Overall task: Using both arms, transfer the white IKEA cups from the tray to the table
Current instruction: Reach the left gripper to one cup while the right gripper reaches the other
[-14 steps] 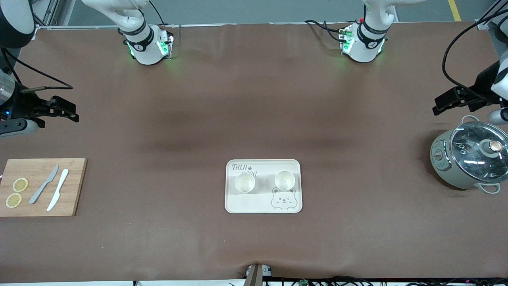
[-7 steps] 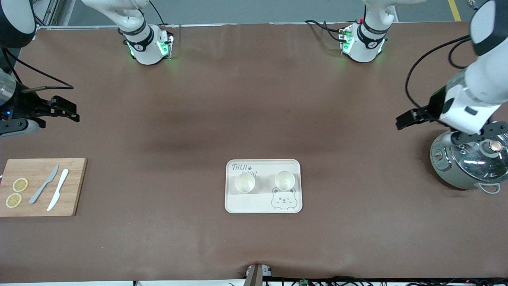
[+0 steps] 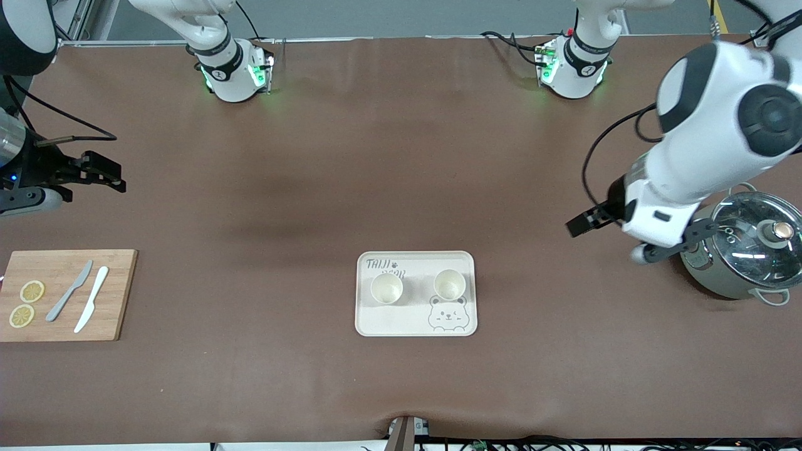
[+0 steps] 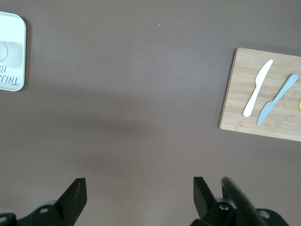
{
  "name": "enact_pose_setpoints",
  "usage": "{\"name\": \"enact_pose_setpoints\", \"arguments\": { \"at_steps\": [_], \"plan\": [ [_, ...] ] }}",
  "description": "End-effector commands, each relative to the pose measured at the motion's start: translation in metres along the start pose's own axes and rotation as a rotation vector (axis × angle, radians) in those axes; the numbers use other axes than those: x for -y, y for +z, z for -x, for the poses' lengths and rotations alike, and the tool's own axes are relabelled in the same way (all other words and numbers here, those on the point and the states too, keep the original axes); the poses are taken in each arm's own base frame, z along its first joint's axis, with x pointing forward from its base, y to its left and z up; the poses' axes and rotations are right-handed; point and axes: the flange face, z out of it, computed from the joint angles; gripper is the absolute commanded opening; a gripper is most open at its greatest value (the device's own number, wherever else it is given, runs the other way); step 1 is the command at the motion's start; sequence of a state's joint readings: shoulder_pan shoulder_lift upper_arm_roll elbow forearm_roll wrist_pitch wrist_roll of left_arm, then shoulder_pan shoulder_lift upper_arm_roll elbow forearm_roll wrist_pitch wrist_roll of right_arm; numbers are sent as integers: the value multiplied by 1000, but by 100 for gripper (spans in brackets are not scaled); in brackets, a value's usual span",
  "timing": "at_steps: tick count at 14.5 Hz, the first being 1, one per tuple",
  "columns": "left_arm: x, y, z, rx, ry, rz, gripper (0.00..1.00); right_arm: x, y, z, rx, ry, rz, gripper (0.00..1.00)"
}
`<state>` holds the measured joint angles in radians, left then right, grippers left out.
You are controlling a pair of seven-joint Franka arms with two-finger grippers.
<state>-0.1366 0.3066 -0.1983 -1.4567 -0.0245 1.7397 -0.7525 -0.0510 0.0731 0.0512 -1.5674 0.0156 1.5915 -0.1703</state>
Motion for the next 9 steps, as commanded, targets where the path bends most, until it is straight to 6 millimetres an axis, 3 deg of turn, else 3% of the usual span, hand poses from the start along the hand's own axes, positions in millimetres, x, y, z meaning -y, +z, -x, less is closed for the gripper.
{"name": "enact_pose_setpoints", "arguments": {
  "at_steps": [1,3,9],
  "plan": [
    [-30,29,3,-37,-22,-13,100,3,-2,8,-3,-6,7,100],
    [-52,55,9,-53,12,-17,100,4,-2,7,-3,-8,7,100],
    [-95,124,25,-85,43,-64,100,4,-2,7,-3,-9,7,100]
  ]
}}
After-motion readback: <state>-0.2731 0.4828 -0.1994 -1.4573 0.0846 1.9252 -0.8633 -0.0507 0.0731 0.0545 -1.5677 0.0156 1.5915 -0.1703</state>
